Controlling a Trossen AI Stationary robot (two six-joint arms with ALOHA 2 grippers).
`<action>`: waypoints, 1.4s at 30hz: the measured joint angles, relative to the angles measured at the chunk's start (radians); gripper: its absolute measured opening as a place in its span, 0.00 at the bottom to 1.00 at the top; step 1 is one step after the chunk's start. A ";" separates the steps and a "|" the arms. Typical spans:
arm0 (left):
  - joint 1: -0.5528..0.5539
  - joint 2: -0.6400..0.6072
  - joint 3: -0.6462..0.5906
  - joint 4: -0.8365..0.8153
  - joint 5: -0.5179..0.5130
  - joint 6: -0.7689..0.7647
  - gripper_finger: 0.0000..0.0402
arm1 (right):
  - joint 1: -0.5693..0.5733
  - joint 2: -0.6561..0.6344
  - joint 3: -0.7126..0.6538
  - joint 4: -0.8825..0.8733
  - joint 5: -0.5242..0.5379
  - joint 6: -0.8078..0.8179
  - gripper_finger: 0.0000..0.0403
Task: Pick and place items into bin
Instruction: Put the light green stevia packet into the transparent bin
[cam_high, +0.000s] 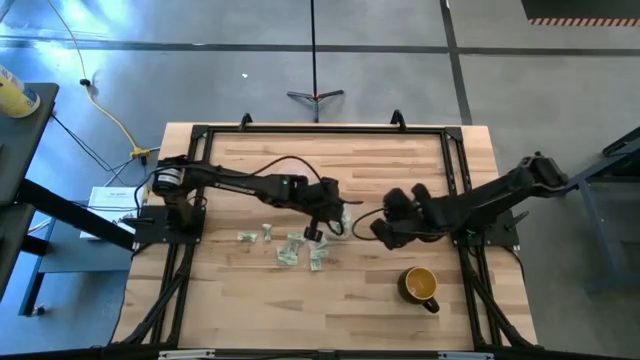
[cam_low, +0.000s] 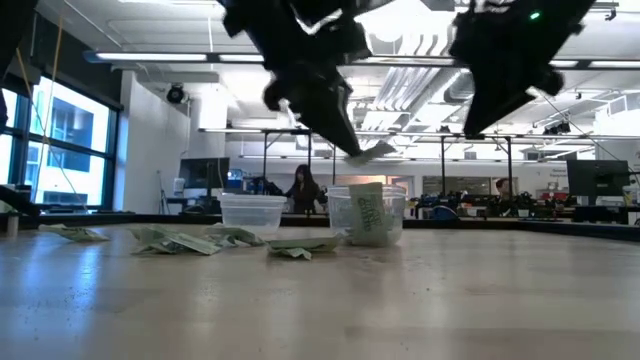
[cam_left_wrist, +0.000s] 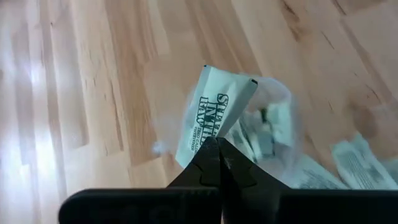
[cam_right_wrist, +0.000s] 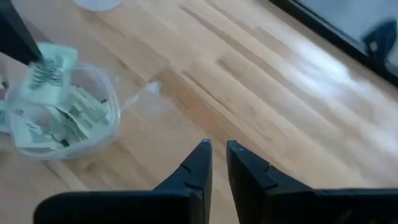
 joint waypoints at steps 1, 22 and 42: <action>0.005 0.013 0.001 0.014 0.006 -0.007 0.05 | 0.011 -0.010 0.000 -0.024 -0.001 0.013 0.10; -0.002 0.092 -0.002 0.045 0.057 -0.039 0.23 | 0.038 -0.038 0.000 -0.098 0.001 0.041 0.10; -0.021 -0.106 0.000 -0.382 0.115 -0.137 0.48 | 0.038 -0.038 -0.079 -0.019 -0.024 0.028 0.12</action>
